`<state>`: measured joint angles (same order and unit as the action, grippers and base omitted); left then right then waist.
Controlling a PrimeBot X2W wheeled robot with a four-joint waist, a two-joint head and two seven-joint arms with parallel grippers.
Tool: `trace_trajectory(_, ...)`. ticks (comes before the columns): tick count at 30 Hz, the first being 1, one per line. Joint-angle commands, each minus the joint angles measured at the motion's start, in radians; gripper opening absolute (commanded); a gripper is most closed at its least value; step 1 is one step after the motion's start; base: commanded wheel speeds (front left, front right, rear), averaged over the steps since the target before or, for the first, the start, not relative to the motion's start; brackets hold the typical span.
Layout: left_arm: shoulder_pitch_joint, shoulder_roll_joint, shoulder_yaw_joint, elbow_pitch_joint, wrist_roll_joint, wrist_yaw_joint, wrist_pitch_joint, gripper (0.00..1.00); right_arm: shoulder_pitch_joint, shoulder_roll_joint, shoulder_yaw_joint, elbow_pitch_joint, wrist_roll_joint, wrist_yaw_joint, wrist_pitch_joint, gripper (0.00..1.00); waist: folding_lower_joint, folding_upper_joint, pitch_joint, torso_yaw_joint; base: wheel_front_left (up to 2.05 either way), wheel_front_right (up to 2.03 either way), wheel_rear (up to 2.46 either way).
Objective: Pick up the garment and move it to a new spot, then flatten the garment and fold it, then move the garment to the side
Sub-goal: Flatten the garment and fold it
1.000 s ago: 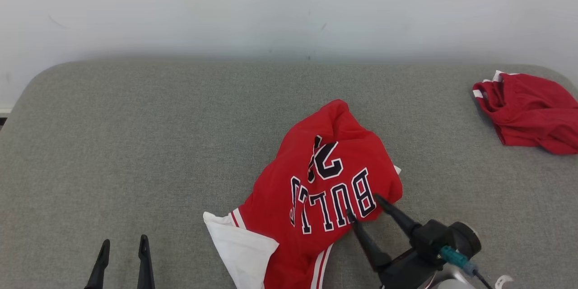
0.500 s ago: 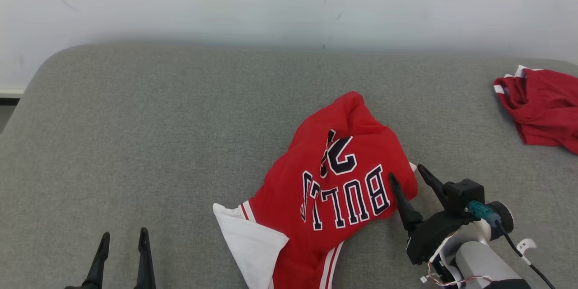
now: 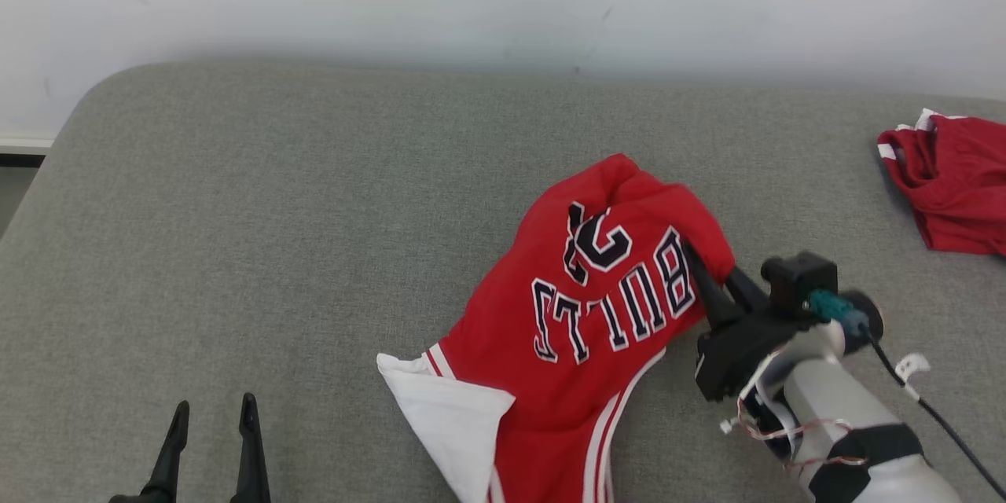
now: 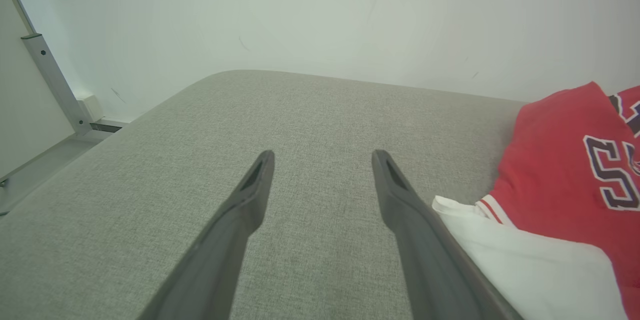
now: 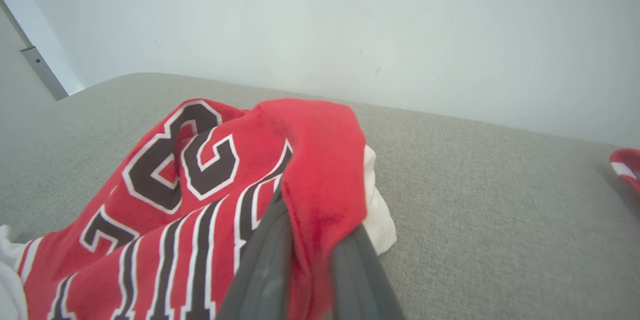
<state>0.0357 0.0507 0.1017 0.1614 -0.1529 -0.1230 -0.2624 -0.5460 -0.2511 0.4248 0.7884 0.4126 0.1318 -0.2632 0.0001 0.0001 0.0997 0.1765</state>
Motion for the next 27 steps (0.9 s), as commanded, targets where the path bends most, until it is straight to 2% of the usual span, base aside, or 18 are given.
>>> trace_trajectory(1, -0.012, -0.001, 0.000, 0.000, -0.002, 0.004, -0.003, 1.00, -0.022, -0.007, -0.002, -0.020, -0.022, -0.003, -0.001, 0.00, -0.0001, -0.0001, 0.001, 0.001, 0.00, 0.00, 0.00)
trace_trajectory(7, -0.027, -0.001, -0.024, 0.005, -0.007, 0.005, -0.003, 1.00, -0.135, 0.005, 0.041, -0.029, -0.118, -0.003, -0.001, 0.00, -0.0001, -0.0001, 0.016, 0.029, 0.00, 0.00, 0.00)
trace_trajectory(11, -0.046, -0.001, -0.049, 0.009, -0.017, 0.007, -0.003, 1.00, -0.256, 0.053, 0.115, 0.096, -0.153, -0.003, -0.001, 0.00, -0.0001, -0.0001, 0.036, 0.069, 0.00, 0.00, 0.00)
trace_trajectory(16, -0.062, -0.001, -0.070, 0.017, -0.027, 0.008, -0.003, 1.00, -0.341, 0.102, 0.138, 0.218, -0.168, -0.003, -0.001, 0.00, -0.0001, -0.0001, 0.049, 0.109, 0.00, 0.00, 0.00)
trace_trajectory(18, -0.060, -0.001, -0.075, 0.017, -0.032, 0.009, -0.003, 1.00, -0.358, 0.113, 0.138, 0.252, -0.174, -0.003, -0.001, 0.43, -0.0001, -0.0001, 0.050, 0.117, 0.00, 0.00, 0.00)
trace_trajectory(19, -0.060, -0.001, -0.077, 0.016, -0.033, 0.011, -0.003, 1.00, -0.363, 0.118, 0.131, 0.264, -0.170, -0.003, -0.001, 0.95, -0.0001, -0.0001, 0.050, 0.118, 0.00, 0.00, 0.00)
trace_trajectory(20, -0.058, -0.001, -0.080, 0.016, -0.033, 0.014, -0.003, 1.00, -0.366, 0.123, 0.130, 0.275, -0.168, -0.003, -0.001, 1.00, -0.0001, -0.0001, 0.049, 0.118, 0.00, 0.00, 0.00)
trace_trajectory(27, -0.034, -0.001, -0.066, 0.018, -0.025, 0.019, -0.003, 1.00, -0.315, 0.109, 0.069, 0.200, -0.138, -0.003, -0.001, 1.00, -0.0001, -0.0001, 0.021, 0.070, 0.00, 0.00, 0.00)
